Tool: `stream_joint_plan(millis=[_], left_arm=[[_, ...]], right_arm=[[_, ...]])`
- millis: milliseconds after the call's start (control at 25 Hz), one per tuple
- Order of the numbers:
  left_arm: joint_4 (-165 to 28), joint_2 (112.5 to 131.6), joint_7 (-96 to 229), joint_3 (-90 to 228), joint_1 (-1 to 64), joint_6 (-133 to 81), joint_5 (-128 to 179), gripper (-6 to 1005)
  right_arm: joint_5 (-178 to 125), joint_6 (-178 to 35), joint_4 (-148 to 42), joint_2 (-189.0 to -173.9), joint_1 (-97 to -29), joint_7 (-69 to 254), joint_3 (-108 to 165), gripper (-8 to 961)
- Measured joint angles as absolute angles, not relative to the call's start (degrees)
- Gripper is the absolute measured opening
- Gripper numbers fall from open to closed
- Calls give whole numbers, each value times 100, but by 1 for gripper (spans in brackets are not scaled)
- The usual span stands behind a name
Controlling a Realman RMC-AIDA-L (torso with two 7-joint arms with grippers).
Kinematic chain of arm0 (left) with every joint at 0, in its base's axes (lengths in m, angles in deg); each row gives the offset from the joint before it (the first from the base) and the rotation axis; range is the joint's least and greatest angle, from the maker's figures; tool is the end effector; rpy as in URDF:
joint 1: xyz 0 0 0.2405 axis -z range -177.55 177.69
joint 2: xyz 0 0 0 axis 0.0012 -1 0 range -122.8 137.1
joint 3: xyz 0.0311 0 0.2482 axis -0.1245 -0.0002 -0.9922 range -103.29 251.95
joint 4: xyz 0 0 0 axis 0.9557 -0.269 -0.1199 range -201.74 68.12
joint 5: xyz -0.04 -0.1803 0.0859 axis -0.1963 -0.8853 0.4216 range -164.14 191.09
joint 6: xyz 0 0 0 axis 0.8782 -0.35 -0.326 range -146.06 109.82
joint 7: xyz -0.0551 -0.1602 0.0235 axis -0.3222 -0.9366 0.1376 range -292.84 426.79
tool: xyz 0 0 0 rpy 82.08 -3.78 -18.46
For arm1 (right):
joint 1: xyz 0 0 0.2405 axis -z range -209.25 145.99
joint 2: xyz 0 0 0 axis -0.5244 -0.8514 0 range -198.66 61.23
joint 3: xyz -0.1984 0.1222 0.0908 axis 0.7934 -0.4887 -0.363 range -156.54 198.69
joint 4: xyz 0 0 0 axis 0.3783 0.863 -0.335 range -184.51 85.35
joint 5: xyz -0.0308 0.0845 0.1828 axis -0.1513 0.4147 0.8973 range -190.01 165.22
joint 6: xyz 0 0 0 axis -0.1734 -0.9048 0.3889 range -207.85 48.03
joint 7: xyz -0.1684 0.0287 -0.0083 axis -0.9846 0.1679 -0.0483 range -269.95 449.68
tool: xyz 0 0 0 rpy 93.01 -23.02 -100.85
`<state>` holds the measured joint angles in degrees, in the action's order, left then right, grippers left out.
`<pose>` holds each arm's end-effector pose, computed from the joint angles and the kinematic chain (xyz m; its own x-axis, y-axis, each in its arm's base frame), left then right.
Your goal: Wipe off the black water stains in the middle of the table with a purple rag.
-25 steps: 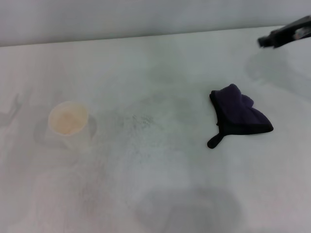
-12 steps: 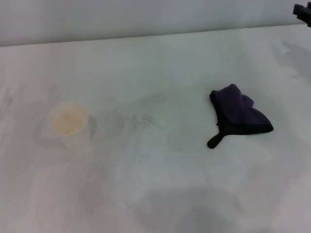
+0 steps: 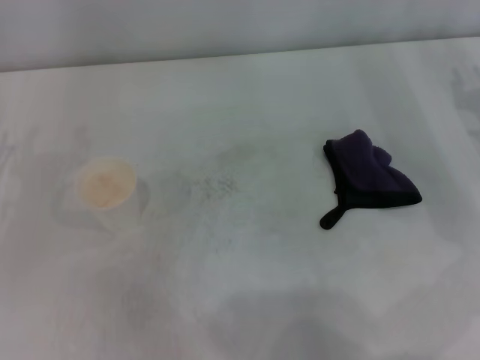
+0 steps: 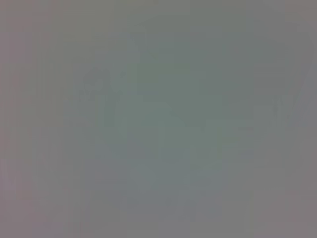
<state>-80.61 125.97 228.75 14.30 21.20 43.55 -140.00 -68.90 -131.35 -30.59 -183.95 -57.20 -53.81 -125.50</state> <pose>-0.3485 0.3553 0.0380 0.7535 -0.0286 0.6568 0.6528 -0.0853 -0.7527 0.3743 0.3866 0.0924 0.6998 -0.0703 -0.7108 -0.7129 -0.0072 -0.7012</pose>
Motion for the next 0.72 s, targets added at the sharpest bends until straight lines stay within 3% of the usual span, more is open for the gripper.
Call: stream_joint_plan(millis=[720], left_arm=[[-8054,12554,22887,1556,2276,4066,-14072,878]], right_arm=[[-6578,-13191,-3362,-18416,-5763,-6075,-12601,395]])
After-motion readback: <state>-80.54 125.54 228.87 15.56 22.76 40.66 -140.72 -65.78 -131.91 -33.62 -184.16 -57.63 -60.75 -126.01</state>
